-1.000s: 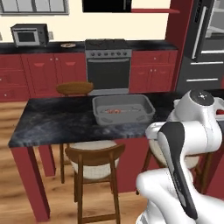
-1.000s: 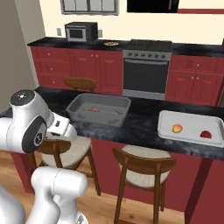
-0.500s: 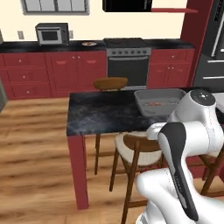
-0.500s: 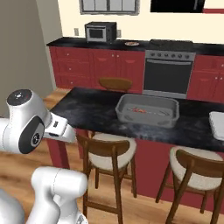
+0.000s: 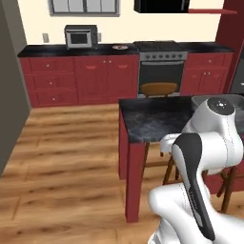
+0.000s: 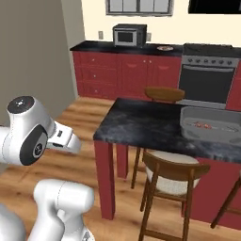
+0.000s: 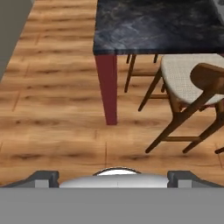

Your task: Place the cold items (mango and tomato) from the fridge in one tupperware on the dining counter. Place the warm items (kebab skewer and hot dog) in the stove area in another tupperware.

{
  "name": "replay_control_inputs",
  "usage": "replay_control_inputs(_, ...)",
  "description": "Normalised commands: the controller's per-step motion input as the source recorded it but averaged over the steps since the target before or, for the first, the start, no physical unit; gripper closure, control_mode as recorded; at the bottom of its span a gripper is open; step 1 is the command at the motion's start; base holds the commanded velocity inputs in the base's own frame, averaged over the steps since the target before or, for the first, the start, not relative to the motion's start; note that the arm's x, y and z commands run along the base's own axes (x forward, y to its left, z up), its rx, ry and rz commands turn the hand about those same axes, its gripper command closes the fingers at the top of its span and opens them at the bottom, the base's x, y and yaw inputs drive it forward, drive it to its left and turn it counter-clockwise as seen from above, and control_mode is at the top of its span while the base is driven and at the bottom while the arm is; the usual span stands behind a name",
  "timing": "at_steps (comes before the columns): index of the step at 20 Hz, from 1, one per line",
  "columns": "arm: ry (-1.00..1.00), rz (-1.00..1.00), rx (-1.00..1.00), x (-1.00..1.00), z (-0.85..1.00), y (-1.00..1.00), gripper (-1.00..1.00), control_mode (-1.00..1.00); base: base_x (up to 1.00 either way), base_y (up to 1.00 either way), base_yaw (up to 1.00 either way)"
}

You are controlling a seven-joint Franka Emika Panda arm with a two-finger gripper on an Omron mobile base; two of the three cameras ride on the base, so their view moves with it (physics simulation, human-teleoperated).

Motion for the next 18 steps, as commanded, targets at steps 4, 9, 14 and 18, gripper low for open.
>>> replay_control_inputs(4, 0.0, 0.0, 0.0, 0.0, 0.0, 0.0, -1.0, 1.0, 0.04, 1.0, -0.15)
replay_control_inputs(9, 0.0, 0.0, 0.0, 0.0, 0.0, 0.0, -1.0, 1.0, 0.37, 1.0, -0.35)
replay_control_inputs(14, 0.0, 0.0, 0.0, 0.0, 0.0, 0.0, -1.0, 1.0, 0.79, 1.0, -0.36)
replay_control_inputs(18, 0.0, 0.0, 0.0, 0.0, 0.0, 0.0, -1.0, 1.0, 0.99, 1.0, -0.33)
